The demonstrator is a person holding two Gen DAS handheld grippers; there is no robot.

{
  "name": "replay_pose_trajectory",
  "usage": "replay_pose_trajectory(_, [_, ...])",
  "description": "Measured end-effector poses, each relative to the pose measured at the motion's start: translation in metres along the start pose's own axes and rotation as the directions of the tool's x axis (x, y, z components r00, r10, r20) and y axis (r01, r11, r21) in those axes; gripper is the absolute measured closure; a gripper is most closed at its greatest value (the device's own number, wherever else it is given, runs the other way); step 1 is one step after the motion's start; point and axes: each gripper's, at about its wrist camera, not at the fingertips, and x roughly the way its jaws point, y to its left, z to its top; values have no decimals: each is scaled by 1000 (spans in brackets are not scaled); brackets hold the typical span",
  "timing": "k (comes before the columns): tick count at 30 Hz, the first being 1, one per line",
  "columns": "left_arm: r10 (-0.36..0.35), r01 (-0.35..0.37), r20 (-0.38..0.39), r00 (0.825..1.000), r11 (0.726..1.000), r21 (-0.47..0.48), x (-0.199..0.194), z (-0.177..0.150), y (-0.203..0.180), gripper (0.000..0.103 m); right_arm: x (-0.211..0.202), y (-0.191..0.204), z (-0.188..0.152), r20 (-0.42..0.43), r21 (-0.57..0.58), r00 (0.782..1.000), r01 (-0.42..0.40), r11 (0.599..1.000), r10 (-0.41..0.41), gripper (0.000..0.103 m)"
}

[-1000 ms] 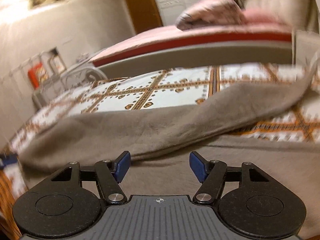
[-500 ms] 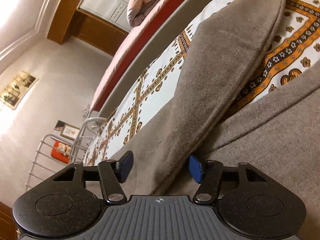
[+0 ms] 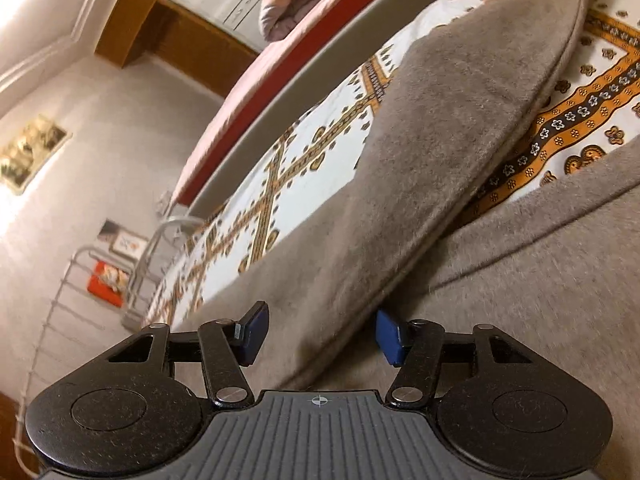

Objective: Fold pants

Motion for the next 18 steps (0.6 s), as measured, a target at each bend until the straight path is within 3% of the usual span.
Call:
replay_pose_trajectory(1, [3,-3,9,1000,1000,3,1,1,-1,82,2,0,2,3,2,1000,6,1000,-6,59])
replay_pose_trajectory(2, [-7,7,13,1000,1000,11,2,4,-1,84,6,1,5,1,-7,1000,20,1000,-20,91])
replay_pose_trajectory(3, [-21,21,10,1000,1000,14,3,6,-2,86,11,3,8,-14,-23,999,37,999,-38,95])
replay_pose_trajectory(6, [-81,80,29,996,995,52,-4,17,-7,89,-2,22,11,18,-128,999,29,991,-27,95])
replay_pose_trajectory(11, [-203,199,34,979,975,99,-44,25,-8,89,-70,79,-2,61,-329,996,-41,943,65,95])
replay_pose_trajectory(13, [-173,172,-3,985,974,150,-56,22,2,89,-90,87,-21,38,-390,998,-30,920,48,95])
replay_pose_trajectory(15, [-68,85,-86,994,971,222,-51,15,12,89,-91,77,-47,-31,-412,999,-3,911,-11,95])
replay_pose_trajectory(16, [-9,41,-136,991,971,235,-39,11,17,89,-80,67,-64,-71,-442,994,41,896,-81,95])
replay_pose_trajectory(17, [34,11,-163,986,964,267,-31,7,20,89,-63,56,-78,-119,-469,978,99,878,-173,95])
replay_pose_trajectory(18, [34,13,-161,986,959,285,-30,7,19,89,-47,45,-87,-169,-465,956,138,874,-241,95])
